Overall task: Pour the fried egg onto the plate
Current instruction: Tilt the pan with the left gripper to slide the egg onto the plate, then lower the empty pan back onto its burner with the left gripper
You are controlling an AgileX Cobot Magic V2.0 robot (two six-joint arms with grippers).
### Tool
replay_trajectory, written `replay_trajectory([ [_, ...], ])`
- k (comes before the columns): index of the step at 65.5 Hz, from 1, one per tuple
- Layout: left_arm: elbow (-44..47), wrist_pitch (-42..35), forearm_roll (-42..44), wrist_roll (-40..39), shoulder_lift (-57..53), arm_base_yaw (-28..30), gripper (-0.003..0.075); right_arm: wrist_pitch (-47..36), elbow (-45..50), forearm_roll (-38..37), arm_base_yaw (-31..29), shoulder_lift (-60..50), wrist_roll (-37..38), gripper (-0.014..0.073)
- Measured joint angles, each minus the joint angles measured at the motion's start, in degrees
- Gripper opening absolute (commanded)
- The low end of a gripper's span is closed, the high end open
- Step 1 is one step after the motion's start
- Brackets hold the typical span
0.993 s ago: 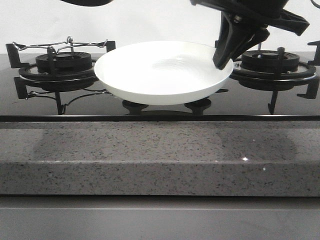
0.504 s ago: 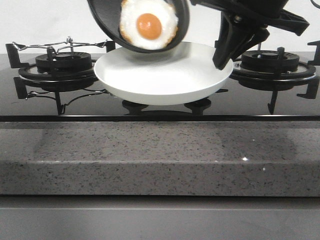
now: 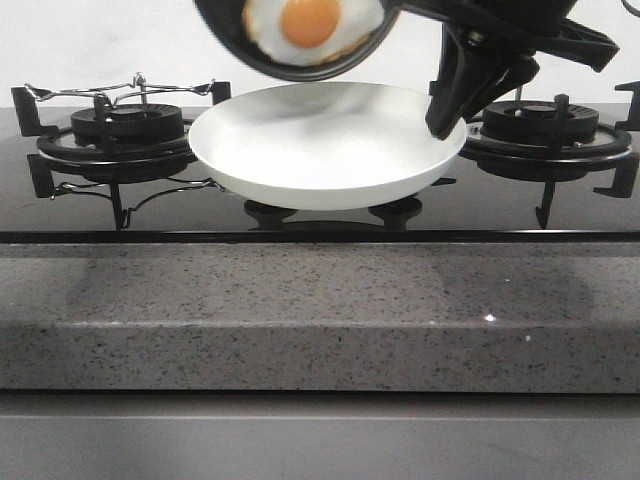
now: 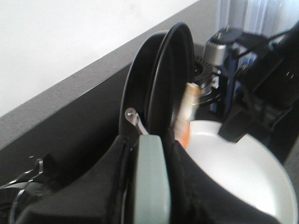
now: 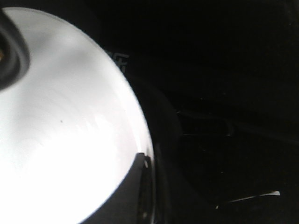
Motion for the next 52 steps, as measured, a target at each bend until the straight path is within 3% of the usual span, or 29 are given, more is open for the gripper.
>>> replay_trajectory([
  [29,-0.09,-1.50,-1.96,-1.40,0.00,2.12,-0.0020,0.11,0.00,0.00,0.00,0.00,0.00,-0.0105],
  [43,-0.22,-1.25,-7.66,-10.27,0.11,14.41,-0.0020,0.11,0.00,0.00,0.00,0.00,0.00,-0.0105],
  [52,-0.34,5.12,-12.87,-17.91,3.32,25.78,-0.0020,0.11,0.00,0.00,0.00,0.00,0.00,-0.0105],
])
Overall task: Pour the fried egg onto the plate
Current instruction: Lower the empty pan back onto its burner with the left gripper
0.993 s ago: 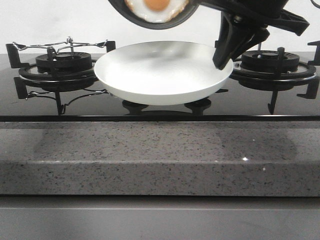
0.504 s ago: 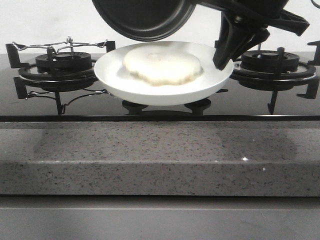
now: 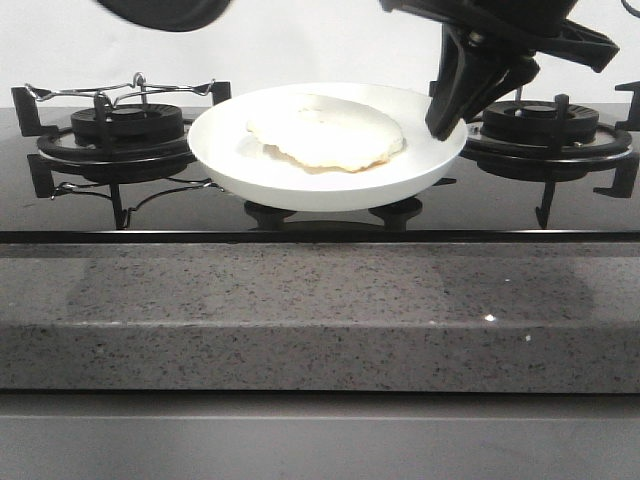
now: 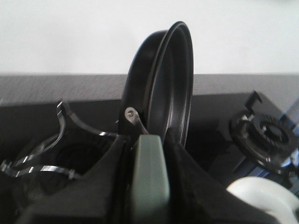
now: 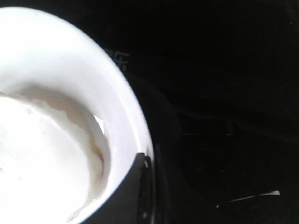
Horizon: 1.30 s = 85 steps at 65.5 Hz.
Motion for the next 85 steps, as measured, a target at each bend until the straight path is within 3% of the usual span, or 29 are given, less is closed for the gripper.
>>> replay_trajectory([
  [9,0.00,7.15,-5.64,-6.06,5.67,8.29,-0.0020,0.00,0.00,0.00,0.00,0.00,-0.10,-0.0105],
  [22,0.00,15.30,-14.29,-9.75,14.56,14.47,-0.0020,0.00,0.00,0.00,0.00,0.00,-0.10,-0.0105],
  [37,0.00,22.24,-22.79,-10.23,22.99,15.32,-0.0020,0.00,0.00,0.00,0.00,0.00,-0.10,-0.0105],
  [56,-0.09,21.71,-24.20,-12.35,26.54,15.32,-0.0012,0.00,0.00,0.00,0.00,0.00,-0.10,-0.0105],
  [65,-0.09,21.64,-24.20,-12.56,26.54,15.32,0.0080,0.00,0.00,0.00,0.00,0.00,-0.10,-0.0105],
  [78,-0.09,22.46,-23.99,-12.79,26.54,15.32,0.0311,0.00,0.00,0.00,0.00,0.00,0.05,-0.0105],
  [85,-0.09,24.05,-23.72,-12.79,26.54,15.32,0.0365,0.00,0.00,0.00,0.00,0.00,0.05,-0.0105],
])
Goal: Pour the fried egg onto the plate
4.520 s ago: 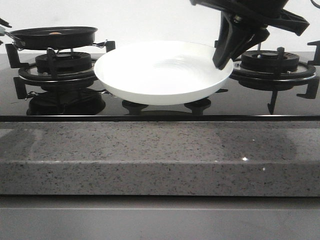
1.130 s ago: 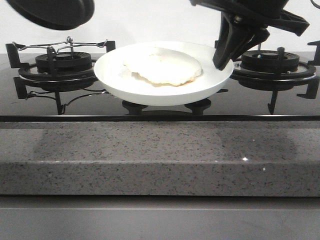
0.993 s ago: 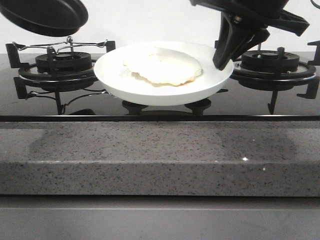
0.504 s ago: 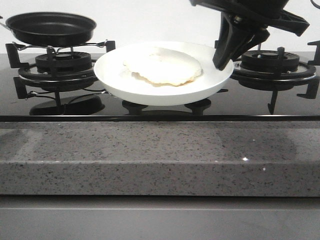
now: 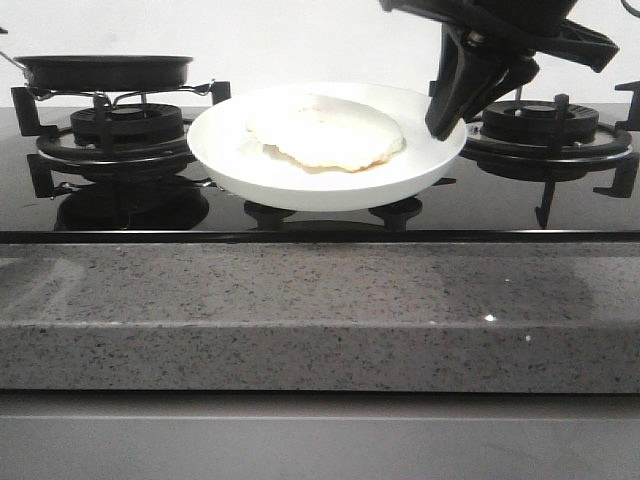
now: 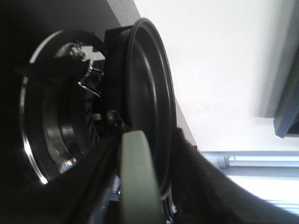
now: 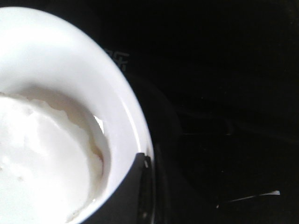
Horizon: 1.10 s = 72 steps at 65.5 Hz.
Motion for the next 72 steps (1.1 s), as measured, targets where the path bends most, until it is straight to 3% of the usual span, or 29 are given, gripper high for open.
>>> replay_trajectory([
  [11,-0.03,1.61,2.42,0.00,0.00,0.00,0.0410,0.00,0.00,0.00,0.00,0.00,0.00,-0.0105],
  [26,-0.53,1.84,5.64,0.80,0.00,1.37,0.0560,0.00,0.00,0.00,0.00,0.00,0.00,-0.0105],
  [57,-0.53,2.48,12.67,0.91,-6.05,12.51,0.0554,0.00,0.00,0.00,0.00,0.00,-0.15,-0.0105],
  [72,-0.53,-1.58,24.04,0.70,-17.17,8.96,0.0554,0.00,0.00,0.00,0.00,0.00,-0.15,-0.0105],
])
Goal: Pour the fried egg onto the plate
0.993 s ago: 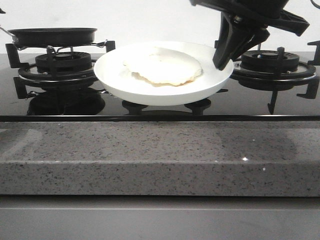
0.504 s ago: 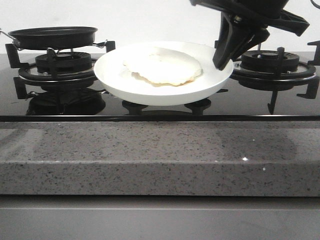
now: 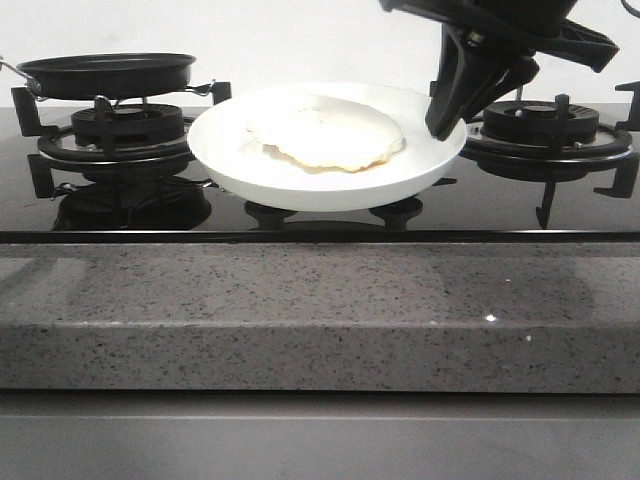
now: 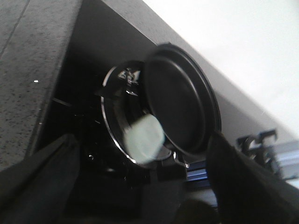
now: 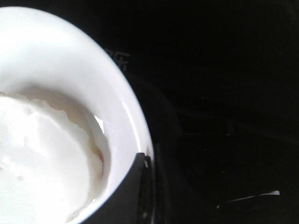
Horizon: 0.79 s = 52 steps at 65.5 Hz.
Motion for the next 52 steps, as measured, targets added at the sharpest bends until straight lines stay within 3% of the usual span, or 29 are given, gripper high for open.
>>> replay_trajectory([
  [10,0.00,-5.14,11.69,-3.46,-8.45,-10.14,0.0551,0.00,0.00,0.00,0.00,0.00,0.00,-0.0105],
  [14,0.00,-6.79,21.23,-7.58,-12.69,-17.54,0.0533,0.00,0.00,0.00,0.00,0.00,0.00,-0.0105],
  [28,0.99,-7.35,49.39,-25.79,-22.49,-33.25,0.0509,0.00,0.00,0.00,0.00,0.00,0.00,-0.0105],
  [41,6.26,-7.35,62.42,-37.97,-31.34,-38.48,0.0509,0.00,0.00,0.00,0.00,0.00,0.15,-0.0105],
  [52,10.32,-7.49,65.71,-40.04,-36.11,-38.60,0.0509,0.00,0.00,0.00,0.00,0.00,0.15,-0.0105],
])
